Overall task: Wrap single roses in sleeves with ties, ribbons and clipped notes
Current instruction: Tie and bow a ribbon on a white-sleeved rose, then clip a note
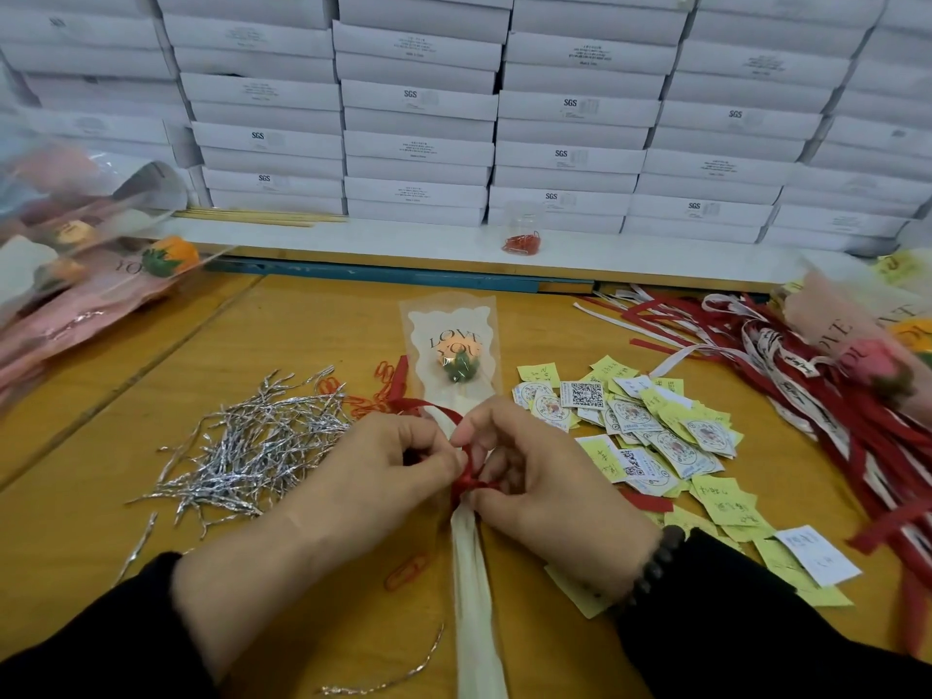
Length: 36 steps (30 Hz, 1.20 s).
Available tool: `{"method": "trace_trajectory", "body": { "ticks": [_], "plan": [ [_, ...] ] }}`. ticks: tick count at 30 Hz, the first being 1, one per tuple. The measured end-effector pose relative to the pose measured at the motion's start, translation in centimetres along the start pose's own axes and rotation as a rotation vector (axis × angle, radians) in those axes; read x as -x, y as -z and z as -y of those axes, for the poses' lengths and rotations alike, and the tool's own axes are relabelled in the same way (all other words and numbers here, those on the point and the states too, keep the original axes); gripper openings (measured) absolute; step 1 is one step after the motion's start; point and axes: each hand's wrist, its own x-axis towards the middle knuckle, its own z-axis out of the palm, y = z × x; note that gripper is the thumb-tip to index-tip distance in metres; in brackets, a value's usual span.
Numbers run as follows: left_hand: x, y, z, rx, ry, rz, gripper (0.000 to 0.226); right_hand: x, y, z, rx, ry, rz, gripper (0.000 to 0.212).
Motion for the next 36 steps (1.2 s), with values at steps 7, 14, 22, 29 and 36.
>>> {"method": "trace_trajectory", "body": {
  "ticks": [7,14,22,29,36],
  "plan": [
    [0.0,0.0,0.1,0.007,-0.002,-0.020,0.021,0.3,-0.2,0.0,0.162,0.020,-0.123,0.028],
    [0.0,0.0,0.2,-0.083,-0.055,-0.048,0.021,-0.1,0.1,0.2,0.102,-0.065,-0.130,0.005],
    [-0.1,0.2,0.5,-0.244,-0.084,-0.132,0.024,0.0,1.3,0.9,-0.226,-0.311,0.125,0.009],
    [-0.4,0.2,1.0,-0.252,-0.090,-0.150,0.026,0.0,0.9,0.9,-0.197,-0.247,0.086,0.010],
    [-0.5,0.4,1.4,-0.257,-0.084,-0.175,0.027,0.0,1.1,1.1,-0.061,-0.219,-0.005,0.030]
  ]
}}
